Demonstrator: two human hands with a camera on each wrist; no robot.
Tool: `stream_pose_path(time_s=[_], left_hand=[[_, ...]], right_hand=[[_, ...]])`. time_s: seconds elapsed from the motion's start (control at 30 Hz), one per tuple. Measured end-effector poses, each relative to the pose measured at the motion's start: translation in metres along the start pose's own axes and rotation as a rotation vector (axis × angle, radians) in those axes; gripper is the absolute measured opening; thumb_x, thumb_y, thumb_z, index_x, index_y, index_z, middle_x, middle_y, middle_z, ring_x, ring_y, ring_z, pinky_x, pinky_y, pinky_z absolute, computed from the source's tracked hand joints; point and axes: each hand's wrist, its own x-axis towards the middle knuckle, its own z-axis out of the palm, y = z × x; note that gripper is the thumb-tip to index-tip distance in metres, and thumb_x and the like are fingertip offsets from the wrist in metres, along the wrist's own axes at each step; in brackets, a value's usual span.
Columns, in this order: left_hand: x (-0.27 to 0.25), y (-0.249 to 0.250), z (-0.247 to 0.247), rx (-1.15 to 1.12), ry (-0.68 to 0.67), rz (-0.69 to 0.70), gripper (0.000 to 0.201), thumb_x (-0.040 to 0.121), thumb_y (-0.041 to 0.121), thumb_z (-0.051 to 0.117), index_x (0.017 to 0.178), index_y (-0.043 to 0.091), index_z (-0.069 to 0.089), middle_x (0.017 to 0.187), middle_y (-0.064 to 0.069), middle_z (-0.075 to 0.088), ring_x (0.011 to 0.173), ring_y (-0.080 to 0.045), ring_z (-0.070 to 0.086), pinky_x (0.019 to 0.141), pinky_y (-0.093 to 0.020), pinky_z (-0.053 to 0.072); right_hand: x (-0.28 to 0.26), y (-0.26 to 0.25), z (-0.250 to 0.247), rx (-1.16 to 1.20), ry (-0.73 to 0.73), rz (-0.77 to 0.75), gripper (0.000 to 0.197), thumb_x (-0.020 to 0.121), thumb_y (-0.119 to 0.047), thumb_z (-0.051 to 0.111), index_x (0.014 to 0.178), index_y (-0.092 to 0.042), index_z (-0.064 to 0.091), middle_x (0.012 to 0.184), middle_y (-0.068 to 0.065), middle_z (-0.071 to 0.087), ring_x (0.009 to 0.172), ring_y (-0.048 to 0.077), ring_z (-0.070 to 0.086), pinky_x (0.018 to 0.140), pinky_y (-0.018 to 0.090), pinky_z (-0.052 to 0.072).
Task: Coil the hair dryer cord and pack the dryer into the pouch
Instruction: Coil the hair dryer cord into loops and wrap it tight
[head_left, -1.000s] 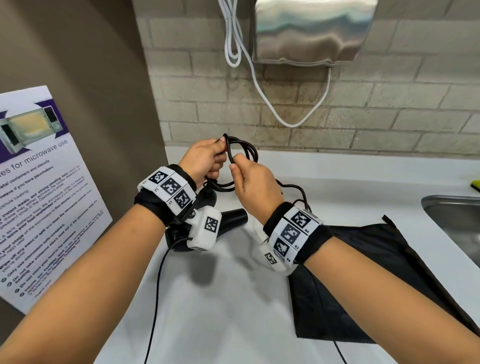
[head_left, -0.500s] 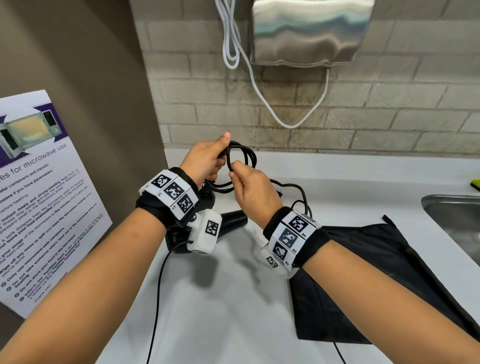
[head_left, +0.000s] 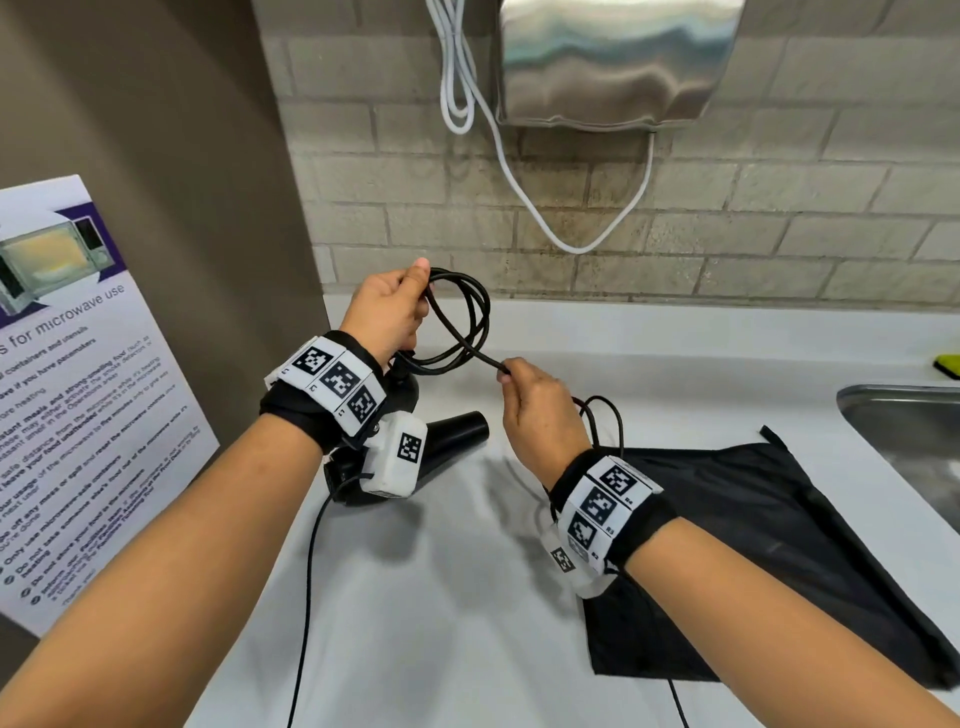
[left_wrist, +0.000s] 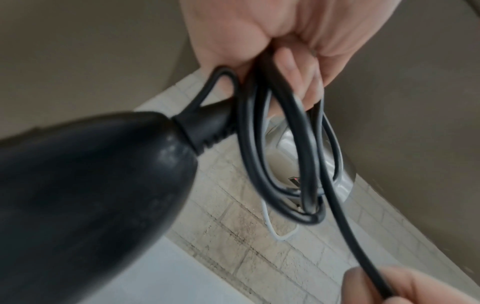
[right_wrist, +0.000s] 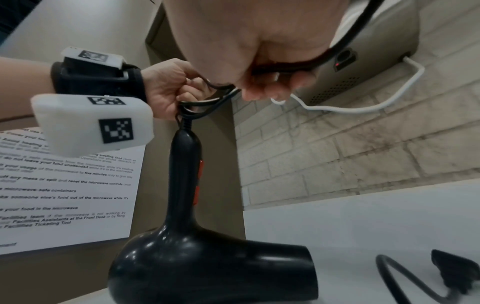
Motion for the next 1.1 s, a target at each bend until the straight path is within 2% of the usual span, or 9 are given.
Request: stream_pose_path(time_s=[0.23,0.33,0.43,0.6,0.67,0.73,0.87,1.0,1.1], left_hand=[[0.009,-0.014,0.0,0.215,0.032,0.109,0.034,0.098,0.031,0.041,0.067,0.018,0.048,0.042,0.011,0.042,0.031,-0.001,0.028,0.039,-0.016,0.026],[0.013,-0.017,-0.004,0.261,0.033,0.136,0.034,0.098,0.033,0.04,0.068,0.02,0.05,0.037,0.015,0.044,0.032,-0.002,0.031,0.042,-0.018,0.027],[0.013,-0.018,-0.004,0.271,0.025,0.158,0.034,0.098,0.034,0.04,0.068,0.021,0.051,0.037,0.016,0.043,0.032,-0.001,0.033,0.04,-0.016,0.028],[0.012,-0.019,0.002,0.253,-0.018,0.154,0.034,0.099,0.032,0.039,0.069,0.021,0.051,0.035,0.016,0.041,0.031,-0.002,0.03,0.036,-0.013,0.026],[0.01,-0.018,0.004,0.248,-0.038,0.15,0.034,0.099,0.032,0.038,0.069,0.021,0.051,0.035,0.015,0.04,0.031,-0.002,0.03,0.035,-0.013,0.025],[0.01,-0.018,0.006,0.252,-0.049,0.15,0.034,0.099,0.032,0.038,0.069,0.021,0.052,0.035,0.015,0.04,0.031,-0.002,0.03,0.035,-0.013,0.025],[0.009,-0.017,0.006,0.244,-0.056,0.148,0.035,0.099,0.033,0.037,0.07,0.021,0.053,0.036,0.015,0.039,0.032,-0.002,0.029,0.035,-0.014,0.026],[0.007,-0.016,0.007,0.255,-0.065,0.139,0.035,0.099,0.033,0.037,0.07,0.021,0.052,0.035,0.015,0.04,0.032,-0.002,0.03,0.035,-0.013,0.026],[0.005,-0.016,0.009,0.281,-0.067,0.136,0.034,0.099,0.033,0.037,0.07,0.021,0.052,0.035,0.016,0.041,0.032,-0.002,0.032,0.036,-0.012,0.026]], right_hand=[[-0.009,-0.013,0.003,0.186,-0.185,0.134,0.021,0.093,-0.008,0.042,0.095,-0.003,0.063,0.073,-0.002,0.05,0.059,0.003,0.043,0.063,0.018,0.034],[-0.005,-0.017,-0.013,0.058,-0.22,0.112,0.023,0.092,-0.014,0.05,0.105,-0.008,0.068,0.098,0.007,0.055,0.081,0.016,0.054,0.077,0.018,0.039],[-0.001,-0.024,-0.044,0.017,-0.192,0.123,0.022,0.091,-0.024,0.053,0.105,-0.015,0.068,0.101,0.002,0.051,0.094,0.016,0.052,0.085,0.021,0.039],[0.014,-0.007,-0.089,0.013,-0.194,0.238,0.021,0.092,-0.02,0.05,0.102,-0.015,0.068,0.095,0.0,0.06,0.071,0.009,0.05,0.068,0.016,0.036],[0.022,0.016,-0.087,-0.031,-0.298,0.308,0.023,0.092,-0.014,0.047,0.101,-0.012,0.068,0.094,0.001,0.063,0.068,0.008,0.05,0.057,0.006,0.035],[0.024,0.043,-0.07,-0.11,-0.461,0.362,0.025,0.092,-0.012,0.045,0.103,-0.01,0.068,0.099,0.004,0.065,0.075,0.013,0.057,0.062,0.002,0.037],[0.011,0.076,-0.019,-0.282,-0.755,0.4,0.03,0.094,-0.022,0.043,0.12,-0.019,0.057,0.128,0.009,0.056,0.114,0.024,0.053,0.096,0.026,0.038],[0.006,0.071,0.015,-0.231,-0.826,0.537,0.052,0.094,-0.028,0.046,0.14,-0.011,0.03,0.131,0.014,0.052,0.119,0.028,0.05,0.092,0.03,0.041],[0.013,0.064,0.027,-0.025,-0.767,0.697,0.047,0.094,-0.029,0.048,0.129,0.002,0.042,0.116,0.017,0.062,0.105,0.031,0.059,0.081,0.035,0.05]])
